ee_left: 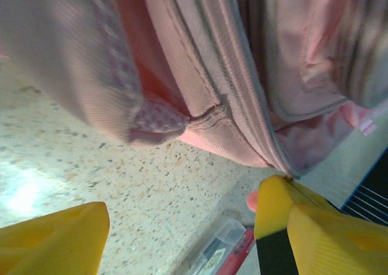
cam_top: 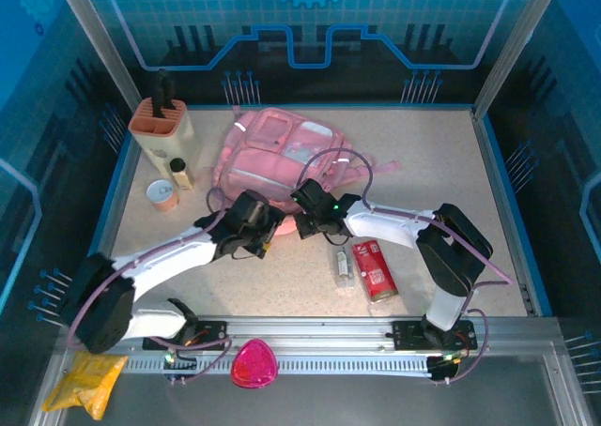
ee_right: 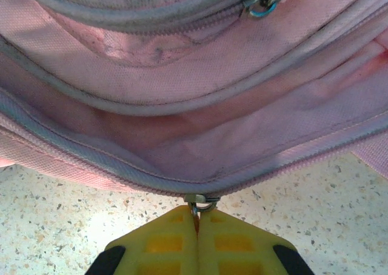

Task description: Pack the student bag

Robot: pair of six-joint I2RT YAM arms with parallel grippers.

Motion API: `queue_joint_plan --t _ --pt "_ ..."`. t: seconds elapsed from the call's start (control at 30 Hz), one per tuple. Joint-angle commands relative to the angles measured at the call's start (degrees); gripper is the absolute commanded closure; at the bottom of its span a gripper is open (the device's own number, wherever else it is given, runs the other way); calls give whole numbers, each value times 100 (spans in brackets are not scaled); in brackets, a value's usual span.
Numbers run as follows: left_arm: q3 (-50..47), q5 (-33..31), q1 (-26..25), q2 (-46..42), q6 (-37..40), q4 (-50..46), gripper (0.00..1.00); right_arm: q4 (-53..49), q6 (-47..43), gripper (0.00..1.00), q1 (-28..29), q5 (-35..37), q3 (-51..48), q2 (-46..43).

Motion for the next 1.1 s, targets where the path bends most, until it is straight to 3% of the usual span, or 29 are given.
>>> queue_joint_plan --t 0.0,0.1,0.33,0.43,0.57,0.73,0.8,0.87,0.97,1.07 --pt "487 -381 -53 606 -569 50 23 119 24 100 -58 -180 -90 76" --pt "419 -661 -50 993 -749 199 29 115 -18 100 -136 -73 -103 24" --pt "83 -828 468 1240 -562 -351 83 94 -298 100 -666 415 -165 -32" --pt "-169 -936 684 903 -317 -598 99 76 -364 100 -996 1170 -225 -1" --pt "-530 -884 1101 380 185 -784 100 255 -357 100 -1572 1071 -109 83" --pt "-551 -823 1427 -19 626 -1089 100 181 -606 100 -1409 675 112 30" --pt "-425 -794 1411 -163 860 -1142 83 148 -601 100 -1359 56 113 -125" --pt "-205 -808 1306 -356 1034 -1393 74 13 -432 78 -1362 -352 150 -367" --pt "73 -1232 877 -704 1230 -1564 60 -139 -76 61 -1510 -971 358 -561" --pt "458 -1503 549 -731 1441 -1705 50 -392 301 49 -1717 -1518 897 -219"
